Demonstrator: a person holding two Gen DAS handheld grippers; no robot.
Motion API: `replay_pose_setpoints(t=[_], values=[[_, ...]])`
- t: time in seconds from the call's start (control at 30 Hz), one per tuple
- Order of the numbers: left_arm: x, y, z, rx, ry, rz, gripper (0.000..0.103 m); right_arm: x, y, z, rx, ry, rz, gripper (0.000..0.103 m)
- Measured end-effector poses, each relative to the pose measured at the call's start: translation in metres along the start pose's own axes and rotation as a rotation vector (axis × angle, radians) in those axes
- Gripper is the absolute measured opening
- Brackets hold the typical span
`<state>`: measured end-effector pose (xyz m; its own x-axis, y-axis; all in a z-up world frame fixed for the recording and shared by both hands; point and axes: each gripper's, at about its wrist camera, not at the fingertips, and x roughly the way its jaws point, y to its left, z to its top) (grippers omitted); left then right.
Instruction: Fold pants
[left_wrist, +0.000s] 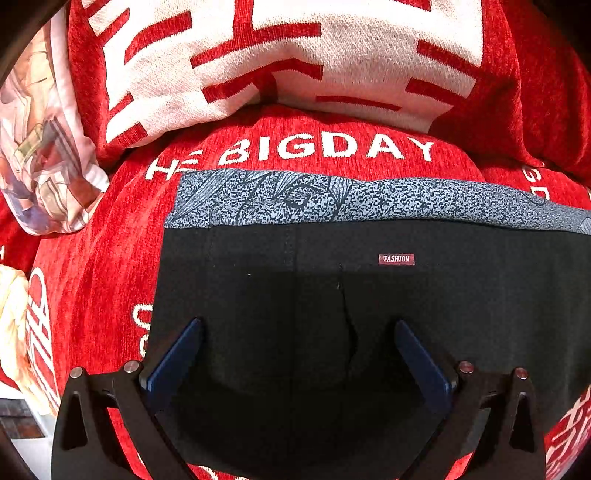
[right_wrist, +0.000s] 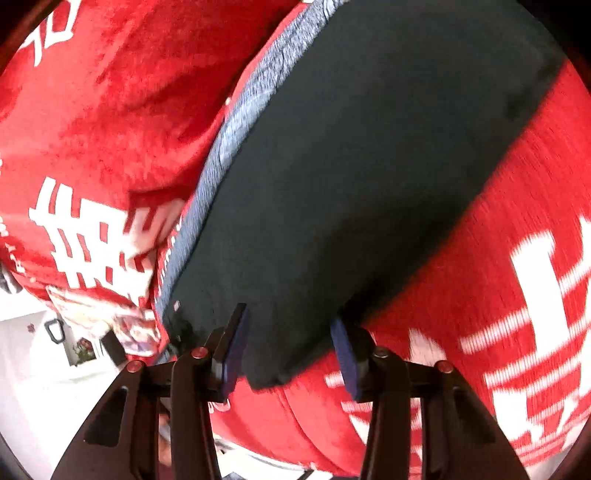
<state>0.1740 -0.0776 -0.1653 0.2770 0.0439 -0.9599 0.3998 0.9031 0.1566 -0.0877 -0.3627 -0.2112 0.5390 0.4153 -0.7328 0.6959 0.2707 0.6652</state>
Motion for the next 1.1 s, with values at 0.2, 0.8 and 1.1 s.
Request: replay_pose_setpoints(t=[0.2, 0.8, 1.1], values=[[-0.001, -0.001, -0.002, 0.017, -0.02, -0.005, 0.103, -0.01, 0.012, -0.006, -0.162, -0.015, -0.124, 0.007], [-0.076, -0.185, 0.004, 0.205, 0.001, -0.193, 0.103, -0.129, -0.073, 0.032, -0.032, -0.188, -0.223, 0.028], [-0.043, -0.298, -0.002, 0.201, 0.047, -0.103, 0.103, -0.202, -0.141, 0.105, 0.087, -0.337, -0.255, 0.028]])
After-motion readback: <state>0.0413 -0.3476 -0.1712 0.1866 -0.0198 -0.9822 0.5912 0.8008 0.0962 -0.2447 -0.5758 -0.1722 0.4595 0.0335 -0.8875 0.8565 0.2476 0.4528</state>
